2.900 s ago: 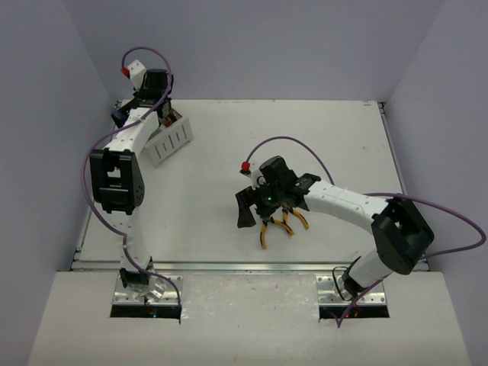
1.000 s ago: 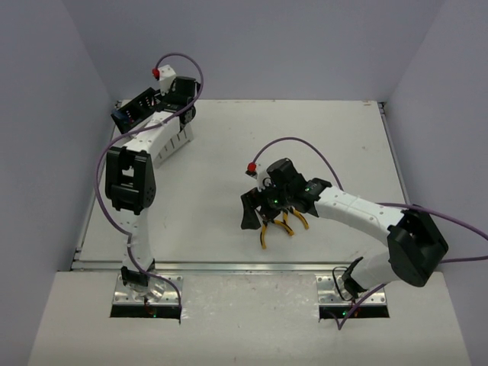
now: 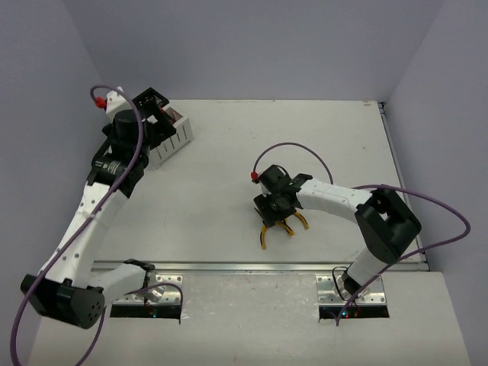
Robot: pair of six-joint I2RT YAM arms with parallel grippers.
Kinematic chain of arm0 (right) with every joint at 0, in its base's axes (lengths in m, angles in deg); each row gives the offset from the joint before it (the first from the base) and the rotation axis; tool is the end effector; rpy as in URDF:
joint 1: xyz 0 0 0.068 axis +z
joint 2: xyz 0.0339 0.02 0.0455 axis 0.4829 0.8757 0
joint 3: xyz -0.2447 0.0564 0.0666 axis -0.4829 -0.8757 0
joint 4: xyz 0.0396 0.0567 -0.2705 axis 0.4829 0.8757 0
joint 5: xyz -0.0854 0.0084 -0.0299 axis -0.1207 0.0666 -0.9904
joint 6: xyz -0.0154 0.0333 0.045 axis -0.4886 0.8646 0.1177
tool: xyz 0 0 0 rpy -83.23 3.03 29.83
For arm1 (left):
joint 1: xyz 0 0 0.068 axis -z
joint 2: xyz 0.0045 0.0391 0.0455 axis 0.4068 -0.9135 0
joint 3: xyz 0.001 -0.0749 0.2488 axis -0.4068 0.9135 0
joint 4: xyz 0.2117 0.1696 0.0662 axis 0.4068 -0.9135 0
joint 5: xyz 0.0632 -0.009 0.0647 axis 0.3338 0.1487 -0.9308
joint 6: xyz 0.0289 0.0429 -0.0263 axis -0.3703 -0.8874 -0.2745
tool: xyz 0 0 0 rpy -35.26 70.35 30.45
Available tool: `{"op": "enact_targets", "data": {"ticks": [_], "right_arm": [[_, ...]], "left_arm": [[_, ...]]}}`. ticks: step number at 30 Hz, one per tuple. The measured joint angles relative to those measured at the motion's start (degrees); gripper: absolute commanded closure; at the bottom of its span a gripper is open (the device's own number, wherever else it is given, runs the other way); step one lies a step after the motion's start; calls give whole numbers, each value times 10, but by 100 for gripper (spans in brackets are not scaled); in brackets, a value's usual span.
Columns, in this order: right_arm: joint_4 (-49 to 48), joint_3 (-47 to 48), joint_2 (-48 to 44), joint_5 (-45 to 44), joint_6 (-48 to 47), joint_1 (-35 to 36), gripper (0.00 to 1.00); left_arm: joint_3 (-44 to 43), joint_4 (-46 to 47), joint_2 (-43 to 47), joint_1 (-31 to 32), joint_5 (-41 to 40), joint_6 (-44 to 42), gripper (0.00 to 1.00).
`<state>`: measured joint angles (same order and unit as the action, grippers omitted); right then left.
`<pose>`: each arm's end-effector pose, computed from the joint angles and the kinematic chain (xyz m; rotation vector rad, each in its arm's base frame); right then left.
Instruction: Sort the tools into containers
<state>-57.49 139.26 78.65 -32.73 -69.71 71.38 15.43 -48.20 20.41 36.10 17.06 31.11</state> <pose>0.2342 0.2135 0.1285 -0.5638 2.7617 0.2292 0.2627 -0.0389 0.3835 -0.5392 1.8390 -0.0604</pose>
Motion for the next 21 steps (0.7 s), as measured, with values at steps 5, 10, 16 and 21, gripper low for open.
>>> {"op": "enact_targets", "data": {"ticks": [5, 10, 16, 21], "right_arm": [[16, 10, 34, -22, -42, 0, 58], [24, 24, 76, -17, -72, 0, 86], [25, 27, 75, -24, -87, 3, 100], [-5, 4, 48, -23, -87, 4, 100]], "left_arm": [[59, -11, 67, 0, 63, -7, 0], [98, -29, 79, 0, 116, -14, 0], [127, -31, 108, 0, 194, -14, 0], [165, 3, 127, 0, 288, -14, 0]]}}
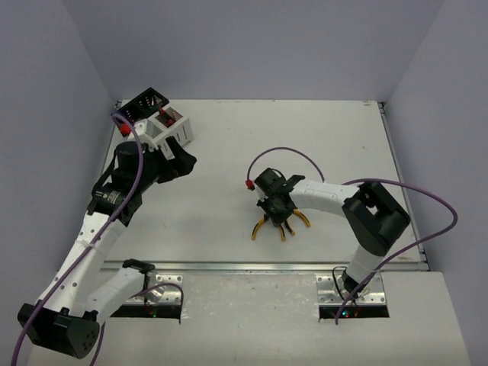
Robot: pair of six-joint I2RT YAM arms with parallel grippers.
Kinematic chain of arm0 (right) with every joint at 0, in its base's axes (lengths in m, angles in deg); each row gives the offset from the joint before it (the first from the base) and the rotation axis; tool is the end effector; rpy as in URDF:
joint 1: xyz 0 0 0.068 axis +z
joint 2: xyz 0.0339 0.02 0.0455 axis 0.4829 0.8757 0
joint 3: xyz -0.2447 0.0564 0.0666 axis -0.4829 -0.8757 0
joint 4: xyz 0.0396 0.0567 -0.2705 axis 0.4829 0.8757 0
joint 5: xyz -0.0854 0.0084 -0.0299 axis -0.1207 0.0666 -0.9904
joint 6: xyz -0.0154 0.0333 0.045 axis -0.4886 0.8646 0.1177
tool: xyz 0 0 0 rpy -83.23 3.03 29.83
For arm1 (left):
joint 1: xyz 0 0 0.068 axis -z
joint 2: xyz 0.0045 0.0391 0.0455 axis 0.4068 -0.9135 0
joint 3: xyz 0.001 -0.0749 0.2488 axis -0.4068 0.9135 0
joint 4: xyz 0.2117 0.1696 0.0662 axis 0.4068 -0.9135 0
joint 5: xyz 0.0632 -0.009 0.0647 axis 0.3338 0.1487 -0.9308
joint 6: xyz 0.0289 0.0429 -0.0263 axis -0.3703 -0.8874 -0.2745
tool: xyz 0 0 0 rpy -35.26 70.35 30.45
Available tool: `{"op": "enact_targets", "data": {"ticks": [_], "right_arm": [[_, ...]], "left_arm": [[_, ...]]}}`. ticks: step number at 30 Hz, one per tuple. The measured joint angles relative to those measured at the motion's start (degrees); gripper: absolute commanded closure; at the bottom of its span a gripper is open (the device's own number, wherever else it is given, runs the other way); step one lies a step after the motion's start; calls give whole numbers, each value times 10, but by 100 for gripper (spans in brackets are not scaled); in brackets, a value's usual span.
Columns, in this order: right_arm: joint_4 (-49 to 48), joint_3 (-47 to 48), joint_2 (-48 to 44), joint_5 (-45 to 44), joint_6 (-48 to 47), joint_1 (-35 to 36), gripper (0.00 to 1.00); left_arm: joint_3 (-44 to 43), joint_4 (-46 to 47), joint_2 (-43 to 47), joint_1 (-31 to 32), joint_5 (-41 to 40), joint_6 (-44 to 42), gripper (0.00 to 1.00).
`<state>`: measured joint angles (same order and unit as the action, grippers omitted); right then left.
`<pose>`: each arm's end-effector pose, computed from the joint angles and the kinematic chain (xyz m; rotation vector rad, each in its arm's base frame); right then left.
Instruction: Sort the tools into containers
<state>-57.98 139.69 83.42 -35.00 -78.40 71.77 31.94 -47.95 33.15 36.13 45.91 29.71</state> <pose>0.2362 0.2159 0.1061 -0.7847 2.7475 0.1041 0.2187 -0.0505 0.3280 -0.2103 2.0378 -0.5102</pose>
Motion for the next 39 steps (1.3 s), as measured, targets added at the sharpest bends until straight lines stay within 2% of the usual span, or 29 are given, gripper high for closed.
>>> {"op": "enact_targets", "data": {"ticks": [9, 14, 20, 23, 27, 31, 34, 39], "right_arm": [[-65, -30, -91, 27, 13, 0, 100], [-83, -28, -128, 64, 20, 0, 100], [-104, -27, -172, 113, 35, 0, 100], [-106, -17, -183, 130, 39, 1, 100], [-110, -5, -184, 150, 41, 5, 100], [-119, -4, -187, 175, 44, 9, 100], [-123, -4, -192, 181, 46, 10, 100], [-125, -6, -194, 180, 49, 7, 100]], "left_arm": [[152, 107, -9, 6, 179, 35, 0], [213, 223, -37, 68, 249, 78, 1], [229, 344, -110, 150, 280, 115, 20], [224, 361, -147, 174, 262, 122, 28], [206, 373, -185, 189, 235, 127, 45], [203, 393, -197, 190, 220, 131, 73], [200, 411, -202, 194, 220, 137, 100], [191, 423, -215, 197, 220, 139, 100]]}}
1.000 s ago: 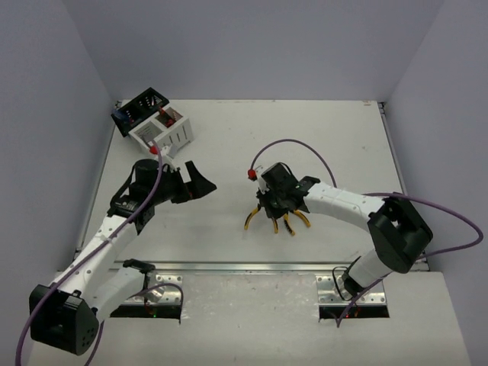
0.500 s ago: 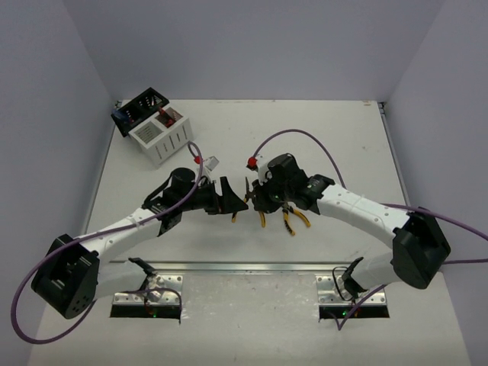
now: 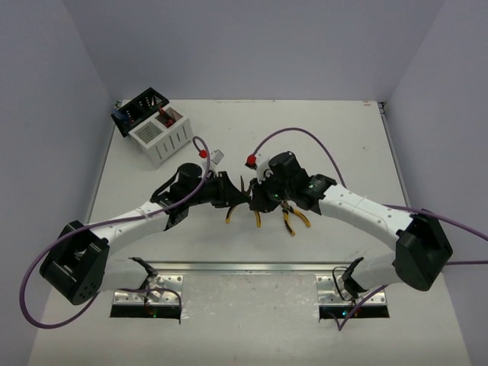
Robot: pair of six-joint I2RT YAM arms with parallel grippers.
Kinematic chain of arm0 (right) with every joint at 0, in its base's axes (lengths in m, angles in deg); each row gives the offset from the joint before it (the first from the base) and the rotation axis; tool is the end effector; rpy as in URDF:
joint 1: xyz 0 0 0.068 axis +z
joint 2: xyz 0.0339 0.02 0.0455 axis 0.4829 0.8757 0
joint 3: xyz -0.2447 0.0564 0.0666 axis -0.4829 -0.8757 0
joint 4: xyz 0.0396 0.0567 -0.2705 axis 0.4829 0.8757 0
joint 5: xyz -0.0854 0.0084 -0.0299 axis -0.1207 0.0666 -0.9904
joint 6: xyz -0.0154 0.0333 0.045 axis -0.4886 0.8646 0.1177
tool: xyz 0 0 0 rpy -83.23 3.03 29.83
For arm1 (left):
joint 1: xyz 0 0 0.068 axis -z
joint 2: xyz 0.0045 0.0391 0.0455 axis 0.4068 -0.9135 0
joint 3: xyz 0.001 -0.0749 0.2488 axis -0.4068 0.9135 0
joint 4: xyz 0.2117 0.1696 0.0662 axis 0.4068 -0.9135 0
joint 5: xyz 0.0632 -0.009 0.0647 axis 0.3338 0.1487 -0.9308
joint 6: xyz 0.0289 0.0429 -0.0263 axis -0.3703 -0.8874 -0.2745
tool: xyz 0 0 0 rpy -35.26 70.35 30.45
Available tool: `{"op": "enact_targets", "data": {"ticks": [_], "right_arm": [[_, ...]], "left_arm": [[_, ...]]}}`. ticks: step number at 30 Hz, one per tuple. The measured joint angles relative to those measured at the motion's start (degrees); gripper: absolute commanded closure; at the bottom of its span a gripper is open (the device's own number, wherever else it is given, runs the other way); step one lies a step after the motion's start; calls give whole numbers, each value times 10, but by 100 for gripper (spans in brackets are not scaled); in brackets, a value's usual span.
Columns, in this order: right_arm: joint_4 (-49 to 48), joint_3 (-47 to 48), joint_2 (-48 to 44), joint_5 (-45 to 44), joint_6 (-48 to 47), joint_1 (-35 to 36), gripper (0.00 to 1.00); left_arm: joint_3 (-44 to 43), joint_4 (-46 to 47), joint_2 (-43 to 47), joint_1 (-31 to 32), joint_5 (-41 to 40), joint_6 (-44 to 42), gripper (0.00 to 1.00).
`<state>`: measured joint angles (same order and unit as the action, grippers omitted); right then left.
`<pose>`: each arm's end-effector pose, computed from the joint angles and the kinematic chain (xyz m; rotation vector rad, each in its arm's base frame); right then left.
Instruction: Sort the tools into containers
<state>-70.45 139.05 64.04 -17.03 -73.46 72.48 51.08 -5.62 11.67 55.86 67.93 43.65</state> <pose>0.2258 0.2294 0.2197 -0.7194 2.3151 0.7909 0.2342 -0.1675 0.1912 0.1645 2.1644 -1.2404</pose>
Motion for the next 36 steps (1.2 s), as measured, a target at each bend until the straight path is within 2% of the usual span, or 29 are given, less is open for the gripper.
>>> {"op": "enact_targets", "data": {"ticks": [1, 4, 5, 6, 10, 15, 19, 21, 24, 29, 36], "right_arm": [[-4, -3, 0, 0, 2, 0, 92], [-24, -16, -3, -2, 10, 0, 25], [-33, -20, -5, -1, 18, 0, 8], [-39, -23, -7, -1, 23, 1, 1], [-50, -23, -21, -14, 35, 2, 1], [-36, -23, -50, -77, 38, -1, 1], [-23, -30, -95, -122, 35, -4, 1], [-21, -41, -123, -136, 33, -5, 1], [-19, -61, -156, -145, 29, -7, 1], [-7, -95, -188, -149, 22, -7, 1], [5, -104, -197, -149, 20, -7, 1]], "left_arm": [[-2, -3, -1, 0, -3, -1, 100], [-9, -17, -1, 1, -12, -9, 100], [-13, -28, 0, 1, -21, -15, 100], [-21, -46, 1, 1, -41, -22, 100], [-53, -105, 15, 1, -135, -46, 100], [-100, -172, 60, -19, -274, -70, 100], [-180, -225, 60, -71, -414, -91, 100], [-229, -238, 45, -118, -476, -98, 100], [-331, -285, -15, -202, -543, -106, 100], [-533, -373, -176, -306, -594, -125, 100], [-701, -518, -319, -345, -605, -129, 100]]}}
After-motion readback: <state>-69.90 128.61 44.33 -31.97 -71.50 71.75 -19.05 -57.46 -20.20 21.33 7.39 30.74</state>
